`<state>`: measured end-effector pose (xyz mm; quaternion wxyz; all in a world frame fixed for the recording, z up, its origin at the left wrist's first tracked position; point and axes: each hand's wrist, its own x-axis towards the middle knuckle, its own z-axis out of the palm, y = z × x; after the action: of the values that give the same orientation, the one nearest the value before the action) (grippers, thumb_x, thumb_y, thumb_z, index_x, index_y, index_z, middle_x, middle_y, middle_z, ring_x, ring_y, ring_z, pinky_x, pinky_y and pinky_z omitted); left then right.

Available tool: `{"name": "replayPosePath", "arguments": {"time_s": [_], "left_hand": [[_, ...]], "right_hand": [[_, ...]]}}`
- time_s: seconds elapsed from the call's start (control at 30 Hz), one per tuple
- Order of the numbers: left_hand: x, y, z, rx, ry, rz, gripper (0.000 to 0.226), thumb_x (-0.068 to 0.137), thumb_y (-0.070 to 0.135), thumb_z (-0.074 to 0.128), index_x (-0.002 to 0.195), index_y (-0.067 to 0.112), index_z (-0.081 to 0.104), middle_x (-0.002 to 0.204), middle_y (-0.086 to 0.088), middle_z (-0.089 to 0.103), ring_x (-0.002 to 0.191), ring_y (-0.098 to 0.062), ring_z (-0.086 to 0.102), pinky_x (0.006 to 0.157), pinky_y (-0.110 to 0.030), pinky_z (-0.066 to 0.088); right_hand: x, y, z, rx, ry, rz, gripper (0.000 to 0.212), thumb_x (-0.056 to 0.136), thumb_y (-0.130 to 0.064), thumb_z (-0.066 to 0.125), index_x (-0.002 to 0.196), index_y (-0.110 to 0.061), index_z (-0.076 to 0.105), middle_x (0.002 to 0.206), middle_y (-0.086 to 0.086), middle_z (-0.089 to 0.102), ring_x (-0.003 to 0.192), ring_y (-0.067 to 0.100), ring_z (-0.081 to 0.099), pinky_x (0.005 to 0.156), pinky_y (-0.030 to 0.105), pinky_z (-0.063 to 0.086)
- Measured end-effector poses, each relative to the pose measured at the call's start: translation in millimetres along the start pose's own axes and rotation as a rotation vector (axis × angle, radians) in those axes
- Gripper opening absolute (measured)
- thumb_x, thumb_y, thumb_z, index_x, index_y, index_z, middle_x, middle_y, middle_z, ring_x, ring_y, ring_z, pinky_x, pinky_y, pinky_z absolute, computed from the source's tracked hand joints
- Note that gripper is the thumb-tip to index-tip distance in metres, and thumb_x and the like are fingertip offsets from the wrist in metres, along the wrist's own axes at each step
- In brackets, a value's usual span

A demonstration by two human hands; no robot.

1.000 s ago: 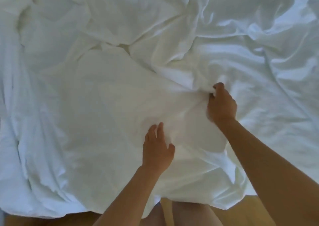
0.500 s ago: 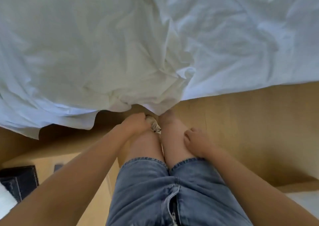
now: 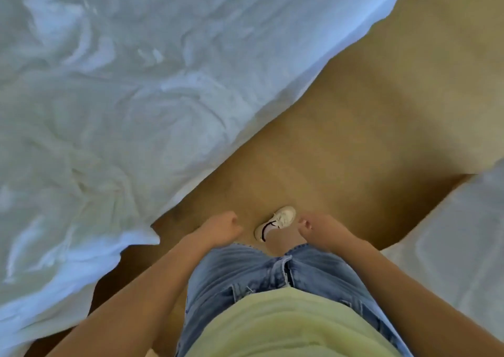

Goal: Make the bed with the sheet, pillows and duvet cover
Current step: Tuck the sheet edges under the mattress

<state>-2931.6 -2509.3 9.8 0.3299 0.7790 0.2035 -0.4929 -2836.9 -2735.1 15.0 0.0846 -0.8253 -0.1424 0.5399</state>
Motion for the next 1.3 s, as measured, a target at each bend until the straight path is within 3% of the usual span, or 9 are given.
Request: {"name": "replayPosePath", "arguments": {"time_s": [0.1, 0.23, 0.57, 0.7, 0.77, 0.93, 1.1, 1.23, 1.3], "left_hand": [[34.0, 105.4, -24.3, 0.097, -0.004, 0.056, 0.014, 0.093, 0.029, 0.044, 0.092, 0.016, 0.051, 0.087, 0.0, 0.046, 0.078, -0.014, 0.044, 0.069, -0.027, 0.034], [75.3, 238.9, -52.3, 0.163, 0.012, 0.138, 0.048, 0.094, 0.04, 0.047, 0.136, 0.016, 0.043, 0.135, -0.003, 0.05, 0.117, -0.019, 0.05, 0.088, -0.028, 0.039], [217.4, 505.5, -138.8, 0.376, -0.094, 0.231, 0.049, 0.092, 0.043, 0.049, 0.135, 0.021, 0.043, 0.133, 0.001, 0.053, 0.111, -0.014, 0.052, 0.084, -0.024, 0.039], [269.8, 629.3, -205.9, 0.476, -0.109, 0.241, 0.049, 0.091, 0.043, 0.05, 0.134, 0.021, 0.043, 0.131, -0.001, 0.052, 0.113, -0.019, 0.052, 0.093, -0.032, 0.044], [289.5, 686.7, -238.8, 0.484, -0.108, 0.238, 0.048, 0.092, 0.042, 0.049, 0.134, 0.02, 0.044, 0.13, -0.003, 0.052, 0.112, -0.019, 0.053, 0.095, -0.034, 0.045], [356.2, 802.7, -310.1, 0.406, -0.082, 0.237, 0.037, 0.095, 0.037, 0.047, 0.127, 0.019, 0.051, 0.124, -0.001, 0.054, 0.111, -0.017, 0.052, 0.091, -0.028, 0.042], [426.1, 891.5, -382.7, 0.25, -0.053, 0.208, 0.014, 0.096, 0.029, 0.046, 0.093, 0.021, 0.058, 0.096, -0.001, 0.059, 0.089, -0.016, 0.053, 0.081, -0.028, 0.043], [462.4, 952.7, -456.3, 0.132, 0.035, 0.135, 0.029, 0.098, 0.029, 0.043, 0.109, 0.009, 0.062, 0.109, -0.011, 0.064, 0.096, -0.022, 0.059, 0.085, -0.033, 0.046], [475.8, 971.4, -496.5, 0.039, 0.084, 0.115, 0.027, 0.097, 0.03, 0.044, 0.111, 0.015, 0.062, 0.107, -0.002, 0.064, 0.091, -0.014, 0.056, 0.081, -0.029, 0.046]], "right_hand": [[-10.7, 64.9, -51.1, 0.098, 0.064, 0.062, 0.033, 0.097, -0.028, 0.037, 0.122, -0.013, 0.054, 0.119, 0.007, 0.06, 0.098, 0.021, 0.055, 0.077, 0.026, 0.04], [-13.6, 137.1, -119.3, 0.256, 0.171, 0.142, 0.039, 0.098, -0.032, 0.038, 0.13, -0.014, 0.05, 0.123, 0.006, 0.058, 0.108, 0.022, 0.054, 0.08, 0.025, 0.04], [32.4, 302.1, -301.3, 0.532, 0.34, 0.318, 0.027, 0.095, -0.027, 0.044, 0.113, -0.012, 0.059, 0.108, 0.003, 0.064, 0.093, 0.017, 0.06, 0.081, 0.029, 0.05], [48.0, 358.3, -414.0, 0.608, 0.296, 0.406, 0.034, 0.099, -0.021, 0.039, 0.127, -0.007, 0.052, 0.124, 0.008, 0.056, 0.11, 0.021, 0.054, 0.091, 0.03, 0.046], [58.0, 383.3, -470.2, 0.573, 0.342, 0.408, 0.035, 0.097, -0.029, 0.04, 0.126, -0.014, 0.052, 0.121, 0.004, 0.058, 0.102, 0.018, 0.055, 0.086, 0.028, 0.047], [114.1, 437.4, -615.4, 0.554, 0.389, 0.321, 0.034, 0.096, -0.033, 0.043, 0.127, -0.021, 0.05, 0.121, -0.001, 0.056, 0.091, 0.012, 0.052, 0.078, 0.024, 0.042], [191.6, 493.8, -793.8, 0.484, 0.331, 0.228, 0.033, 0.096, -0.024, 0.043, 0.126, -0.015, 0.052, 0.124, 0.006, 0.056, 0.108, 0.021, 0.054, 0.085, 0.025, 0.041], [230.6, 522.9, -948.0, 0.422, 0.356, 0.197, 0.028, 0.097, -0.024, 0.046, 0.121, -0.015, 0.056, 0.116, 0.005, 0.06, 0.104, 0.02, 0.054, 0.08, 0.022, 0.036], [253.7, 521.3, -1016.3, 0.341, 0.299, 0.165, 0.025, 0.096, -0.025, 0.046, 0.116, -0.015, 0.058, 0.11, 0.004, 0.06, 0.102, 0.02, 0.054, 0.08, 0.023, 0.036]]}}
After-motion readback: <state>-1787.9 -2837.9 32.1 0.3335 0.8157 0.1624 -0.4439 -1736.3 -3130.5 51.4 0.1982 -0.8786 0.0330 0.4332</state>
